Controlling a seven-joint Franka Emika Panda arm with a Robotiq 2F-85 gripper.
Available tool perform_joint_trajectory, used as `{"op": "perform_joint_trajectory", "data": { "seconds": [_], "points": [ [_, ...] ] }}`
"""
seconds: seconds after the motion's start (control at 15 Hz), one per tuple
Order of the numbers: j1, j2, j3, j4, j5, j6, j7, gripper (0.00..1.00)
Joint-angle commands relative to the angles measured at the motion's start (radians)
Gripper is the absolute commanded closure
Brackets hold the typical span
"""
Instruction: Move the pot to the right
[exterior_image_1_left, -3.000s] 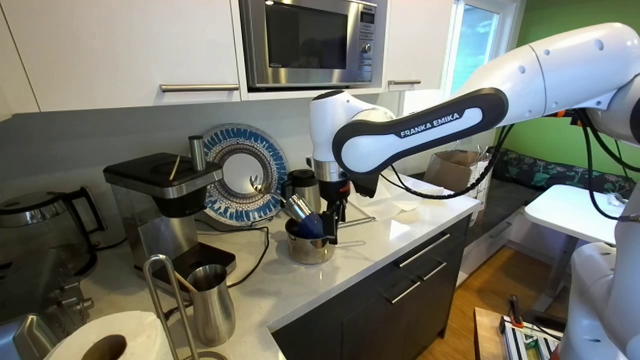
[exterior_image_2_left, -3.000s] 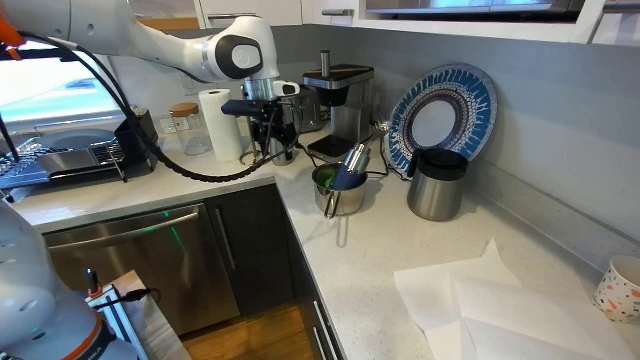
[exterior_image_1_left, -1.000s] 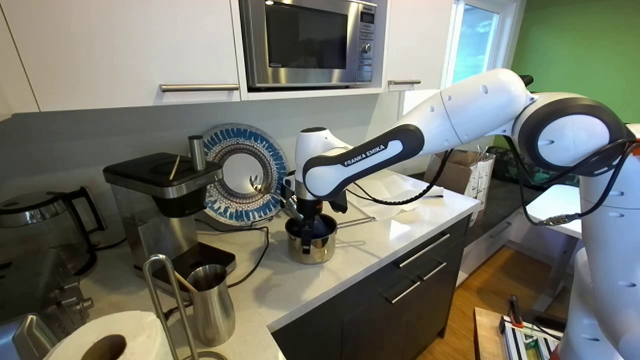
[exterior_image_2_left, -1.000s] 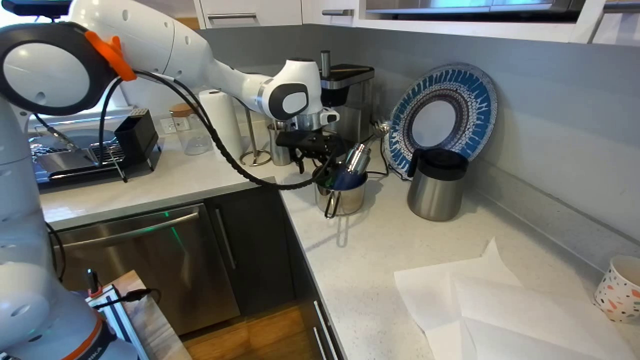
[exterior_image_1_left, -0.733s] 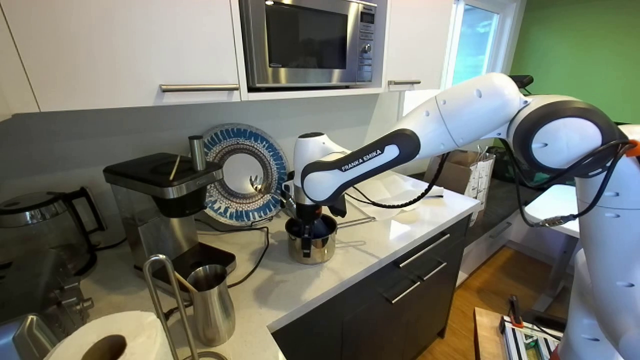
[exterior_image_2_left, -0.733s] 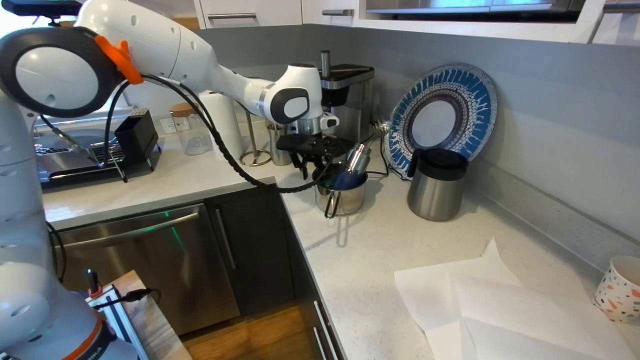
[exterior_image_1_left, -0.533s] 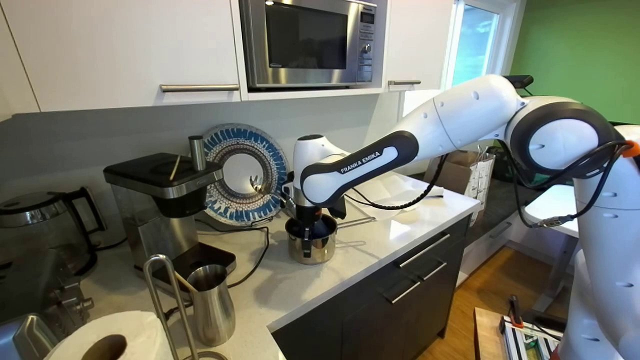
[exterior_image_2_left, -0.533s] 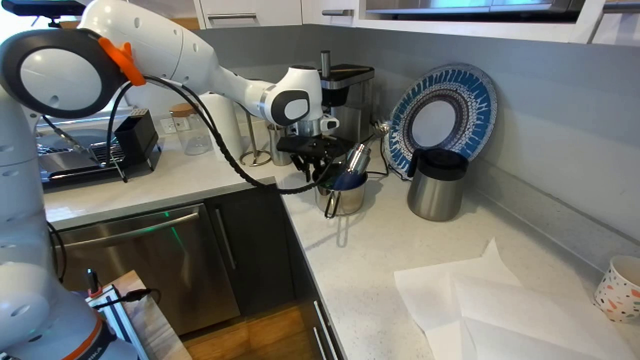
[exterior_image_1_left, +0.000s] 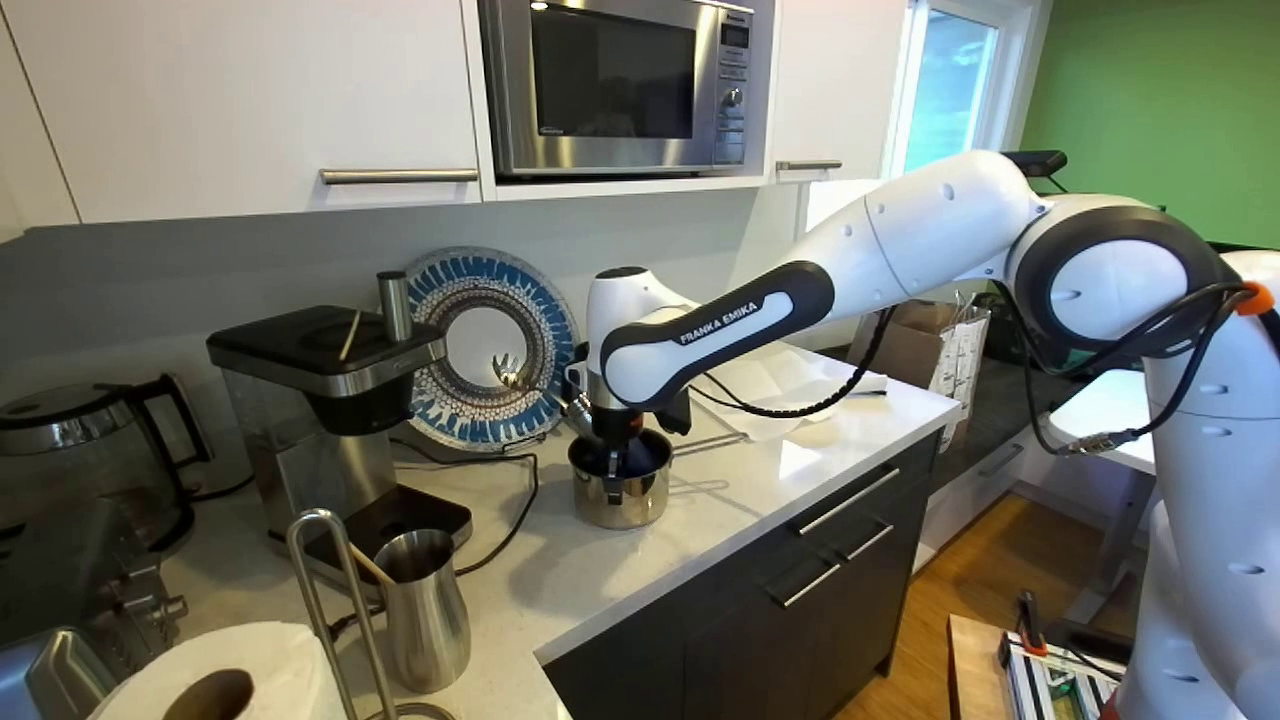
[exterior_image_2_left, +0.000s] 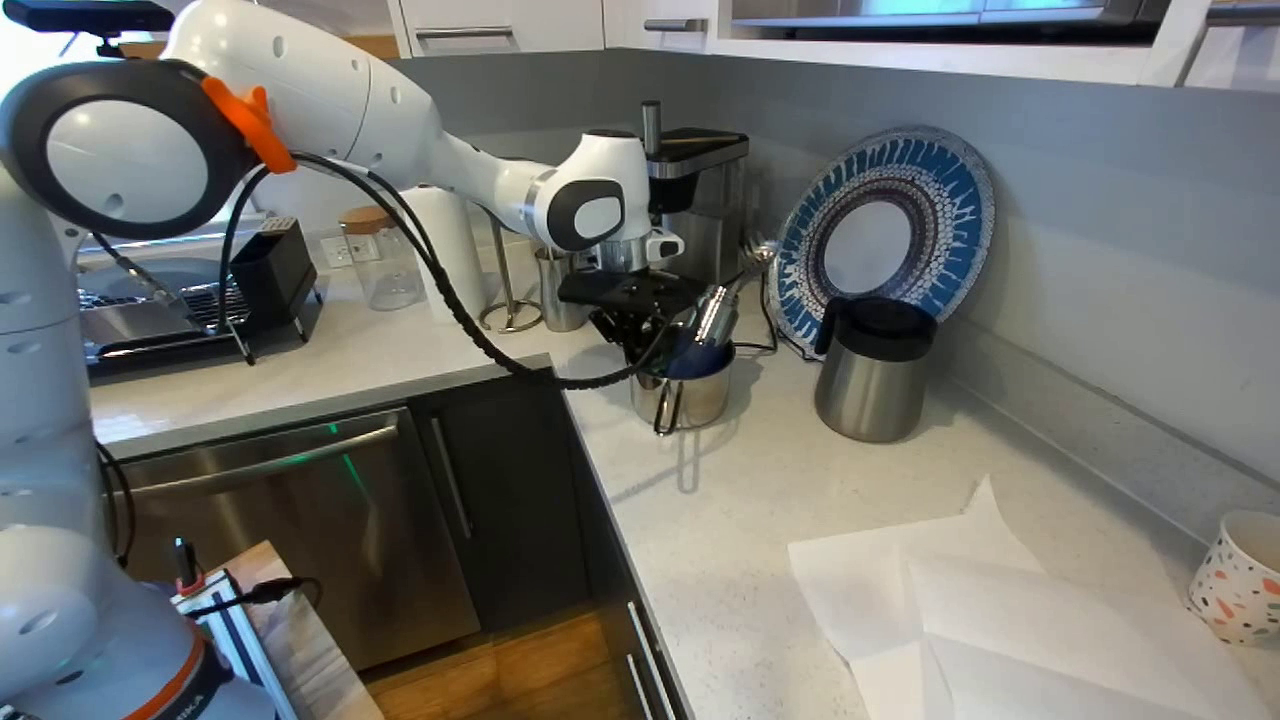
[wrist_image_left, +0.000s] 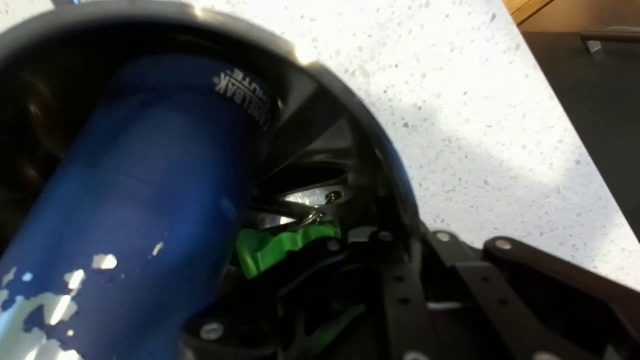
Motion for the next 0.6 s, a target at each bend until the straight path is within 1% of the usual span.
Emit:
{"op": "perform_joint_trajectory", "data": {
  "seconds": [0.0,0.2,0.4,0.53],
  "points": [
    [-0.001,-0.009,0.0,0.013,-0.029,0.001,0.028,0.99],
    [0.001,-0.036,-0.004,-0.001,-0.038,-0.008,0.058,0.99],
    [-0.005,-0.087,-0.013,-0.035,-0.022,-0.018,0.116,0.99],
    [-0.007,-0.117,-0.023,-0.056,-0.026,-0.002,0.155,0.99]
  ]
}}
